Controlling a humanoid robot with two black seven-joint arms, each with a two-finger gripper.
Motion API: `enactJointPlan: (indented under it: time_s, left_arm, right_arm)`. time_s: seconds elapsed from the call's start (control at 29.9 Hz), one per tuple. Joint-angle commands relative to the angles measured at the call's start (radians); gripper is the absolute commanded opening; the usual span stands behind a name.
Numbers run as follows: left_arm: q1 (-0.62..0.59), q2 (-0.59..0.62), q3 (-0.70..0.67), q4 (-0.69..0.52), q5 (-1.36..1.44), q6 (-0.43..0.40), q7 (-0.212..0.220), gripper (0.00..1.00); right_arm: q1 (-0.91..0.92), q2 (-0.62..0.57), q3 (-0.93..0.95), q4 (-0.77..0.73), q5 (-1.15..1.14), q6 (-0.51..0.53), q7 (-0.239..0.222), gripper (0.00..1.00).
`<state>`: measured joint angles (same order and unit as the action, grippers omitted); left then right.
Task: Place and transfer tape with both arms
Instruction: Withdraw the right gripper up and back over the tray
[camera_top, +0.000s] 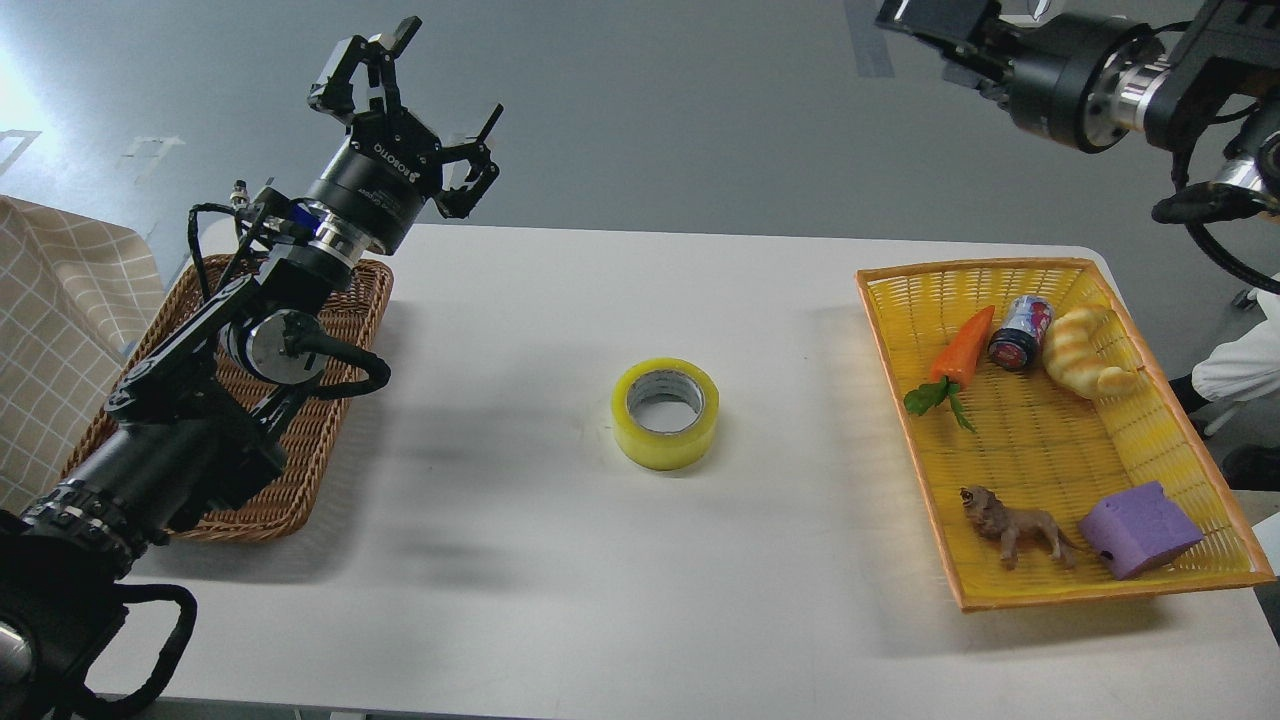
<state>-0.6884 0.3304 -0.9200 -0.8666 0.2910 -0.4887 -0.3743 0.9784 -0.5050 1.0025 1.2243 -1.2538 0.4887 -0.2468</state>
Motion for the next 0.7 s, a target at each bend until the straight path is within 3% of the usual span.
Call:
enactJointPlan:
  time_s: [0.0, 0.17, 0.33, 0.37, 0.43, 0.57, 0.67]
  left_arm:
    - [0.0, 0.009, 0.003, 0.0, -0.001, 0.0, 0.0, 0.98]
    - [-0.002, 0.01, 0.003, 0.0, 0.0, 0.0, 0.0, 0.98]
    - [0.0, 0.019, 0.003, 0.0, 0.0, 0.0, 0.0, 0.98]
    - [0.0, 0.019, 0.003, 0.0, 0.0, 0.0, 0.0, 0.98]
    - [0.001, 0.035, 0.003, 0.0, 0.0, 0.0, -0.002, 0.98]
    - [0.0, 0.036, 0.003, 0.0, 0.0, 0.0, -0.002, 0.98]
    - [0.0, 0.035, 0.003, 0.0, 0.0, 0.0, -0.002, 0.98]
  right_arm:
    - [-0.07, 0.006, 0.143, 0.003, 0.065, 0.0, 0.006, 1.0]
    - [-0.173, 0.023, 0.332, 0.001, 0.223, 0.0, 0.037, 1.0]
    - [-0.265, 0.094, 0.514, -0.011, 0.292, 0.0, 0.159, 1.0]
    - [-0.265, 0.094, 0.515, -0.011, 0.292, 0.0, 0.159, 1.0]
    - [-0.311, 0.147, 0.585, -0.012, 0.294, 0.0, 0.242, 1.0]
    - [-0.359, 0.242, 0.656, -0.014, 0.297, 0.0, 0.352, 1.0]
    - [-0.383, 0.29, 0.689, -0.016, 0.324, 0.0, 0.374, 1.0]
